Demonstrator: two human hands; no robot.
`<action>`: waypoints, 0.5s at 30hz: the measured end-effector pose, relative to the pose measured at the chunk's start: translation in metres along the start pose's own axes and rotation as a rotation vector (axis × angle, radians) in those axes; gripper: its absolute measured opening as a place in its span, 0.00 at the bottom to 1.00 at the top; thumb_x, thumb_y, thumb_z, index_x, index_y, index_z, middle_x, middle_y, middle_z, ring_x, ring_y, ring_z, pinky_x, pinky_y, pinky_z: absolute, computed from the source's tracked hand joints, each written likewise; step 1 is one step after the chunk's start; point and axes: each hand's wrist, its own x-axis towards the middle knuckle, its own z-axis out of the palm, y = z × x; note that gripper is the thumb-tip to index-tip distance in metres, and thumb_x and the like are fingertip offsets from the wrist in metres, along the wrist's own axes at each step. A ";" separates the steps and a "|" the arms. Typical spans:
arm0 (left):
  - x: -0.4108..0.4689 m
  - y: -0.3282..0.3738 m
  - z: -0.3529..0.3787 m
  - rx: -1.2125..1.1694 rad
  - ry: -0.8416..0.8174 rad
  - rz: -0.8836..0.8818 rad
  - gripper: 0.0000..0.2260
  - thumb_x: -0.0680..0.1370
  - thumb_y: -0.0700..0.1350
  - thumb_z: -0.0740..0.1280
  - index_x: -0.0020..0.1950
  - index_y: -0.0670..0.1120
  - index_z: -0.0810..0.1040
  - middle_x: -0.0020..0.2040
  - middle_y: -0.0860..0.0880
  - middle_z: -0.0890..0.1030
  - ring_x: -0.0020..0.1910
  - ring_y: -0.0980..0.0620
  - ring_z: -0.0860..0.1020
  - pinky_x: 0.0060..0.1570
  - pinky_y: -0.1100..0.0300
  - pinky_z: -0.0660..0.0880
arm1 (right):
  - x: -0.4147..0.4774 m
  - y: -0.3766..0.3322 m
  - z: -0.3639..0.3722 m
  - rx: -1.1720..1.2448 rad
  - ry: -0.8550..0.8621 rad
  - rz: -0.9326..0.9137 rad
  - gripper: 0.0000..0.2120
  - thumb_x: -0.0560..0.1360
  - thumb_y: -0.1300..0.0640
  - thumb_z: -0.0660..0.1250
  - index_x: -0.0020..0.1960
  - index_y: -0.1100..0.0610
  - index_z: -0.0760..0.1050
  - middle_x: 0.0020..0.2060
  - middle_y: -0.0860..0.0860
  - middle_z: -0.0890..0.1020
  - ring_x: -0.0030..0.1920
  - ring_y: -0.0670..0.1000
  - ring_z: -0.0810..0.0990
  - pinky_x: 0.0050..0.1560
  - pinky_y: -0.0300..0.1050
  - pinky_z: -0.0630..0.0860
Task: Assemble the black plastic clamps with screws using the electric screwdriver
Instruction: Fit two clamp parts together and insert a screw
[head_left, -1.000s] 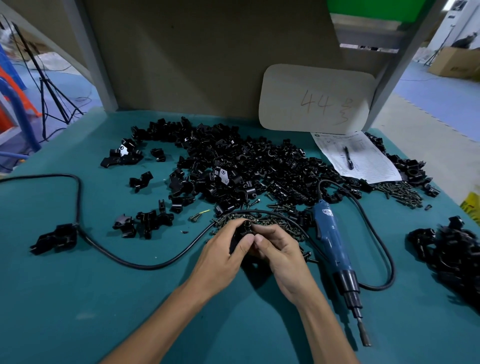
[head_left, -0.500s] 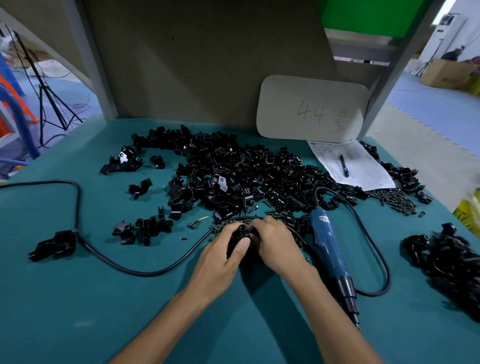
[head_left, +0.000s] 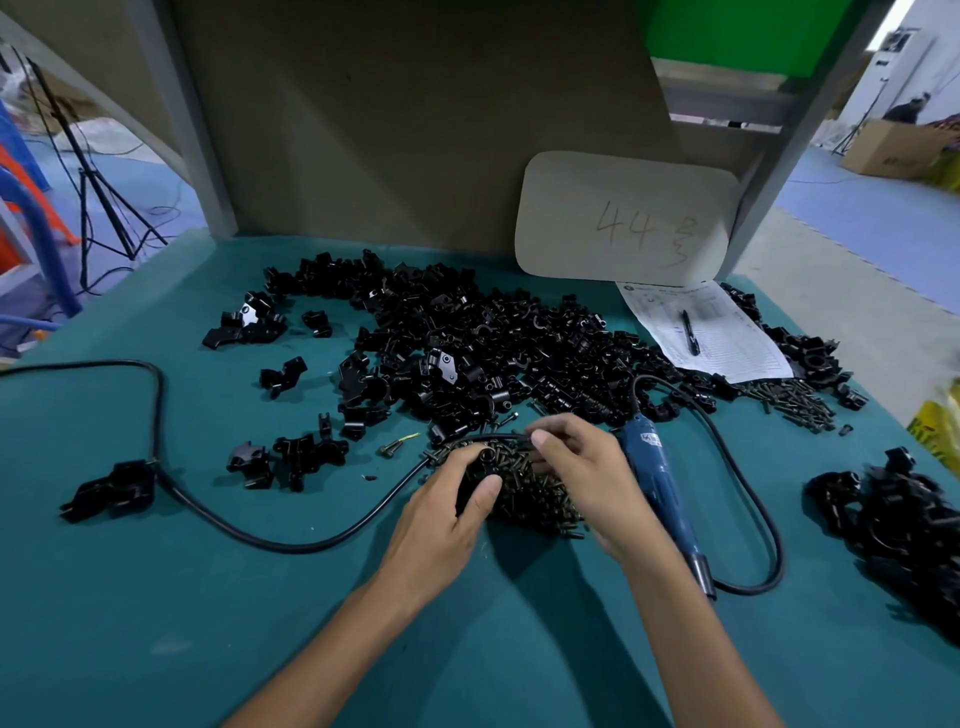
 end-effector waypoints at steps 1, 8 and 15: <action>0.000 0.000 0.000 0.002 -0.001 0.000 0.18 0.81 0.66 0.55 0.69 0.63 0.66 0.56 0.61 0.79 0.53 0.62 0.77 0.48 0.62 0.72 | -0.006 0.000 -0.002 0.186 -0.054 0.037 0.07 0.83 0.61 0.66 0.52 0.55 0.83 0.44 0.50 0.86 0.47 0.49 0.84 0.48 0.41 0.80; 0.000 0.003 -0.001 0.018 -0.008 0.003 0.19 0.82 0.64 0.57 0.71 0.61 0.67 0.61 0.59 0.79 0.59 0.58 0.78 0.58 0.52 0.76 | -0.023 0.007 0.006 0.397 -0.205 0.075 0.07 0.82 0.63 0.67 0.52 0.57 0.84 0.45 0.53 0.86 0.46 0.50 0.83 0.49 0.42 0.80; 0.000 0.002 0.000 0.043 -0.025 0.020 0.21 0.81 0.68 0.54 0.71 0.61 0.66 0.62 0.57 0.78 0.60 0.57 0.77 0.59 0.51 0.77 | -0.016 0.008 0.007 0.372 -0.219 0.129 0.07 0.82 0.62 0.67 0.51 0.57 0.85 0.43 0.55 0.86 0.43 0.49 0.82 0.43 0.40 0.79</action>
